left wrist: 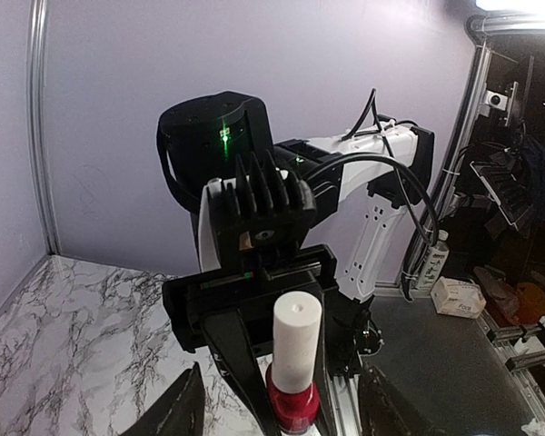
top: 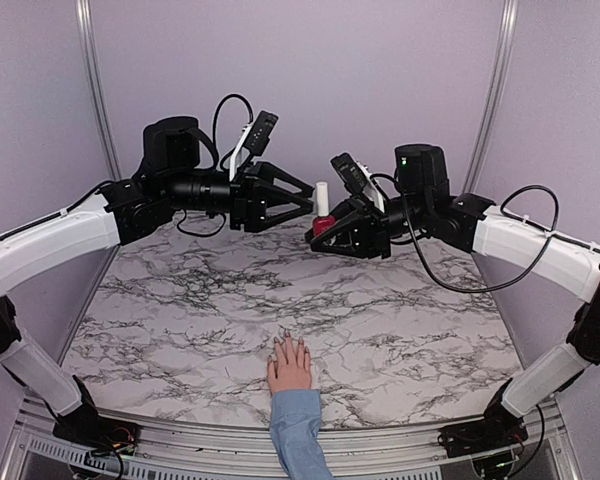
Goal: Paint the nails
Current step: Unscrew the cap of the nail polish bottle.
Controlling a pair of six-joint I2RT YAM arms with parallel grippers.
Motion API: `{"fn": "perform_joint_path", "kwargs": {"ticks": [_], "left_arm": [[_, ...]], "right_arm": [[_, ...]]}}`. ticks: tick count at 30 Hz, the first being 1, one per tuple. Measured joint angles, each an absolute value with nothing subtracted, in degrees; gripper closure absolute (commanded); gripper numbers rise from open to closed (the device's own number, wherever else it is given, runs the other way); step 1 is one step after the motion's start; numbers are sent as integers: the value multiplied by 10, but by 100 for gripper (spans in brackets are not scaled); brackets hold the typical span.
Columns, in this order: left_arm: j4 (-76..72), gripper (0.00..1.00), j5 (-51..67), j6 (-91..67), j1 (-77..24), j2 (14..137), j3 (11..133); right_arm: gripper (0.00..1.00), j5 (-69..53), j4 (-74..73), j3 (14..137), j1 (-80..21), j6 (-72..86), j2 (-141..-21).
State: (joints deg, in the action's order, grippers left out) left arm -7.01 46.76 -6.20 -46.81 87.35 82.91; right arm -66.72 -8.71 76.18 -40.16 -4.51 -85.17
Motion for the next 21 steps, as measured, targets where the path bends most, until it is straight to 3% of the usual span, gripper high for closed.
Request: {"fn": "perform_joint_path", "kwargs": {"ticks": [13,21], "left_arm": [[-74,51,489,-64,-481,882,842],[-78,72,491,-71,-486,901,862]], "right_arm": [[100,-688,-97,775,-406,-43,-863],[100,-691,-100,779,-407,-43,-868]]}}
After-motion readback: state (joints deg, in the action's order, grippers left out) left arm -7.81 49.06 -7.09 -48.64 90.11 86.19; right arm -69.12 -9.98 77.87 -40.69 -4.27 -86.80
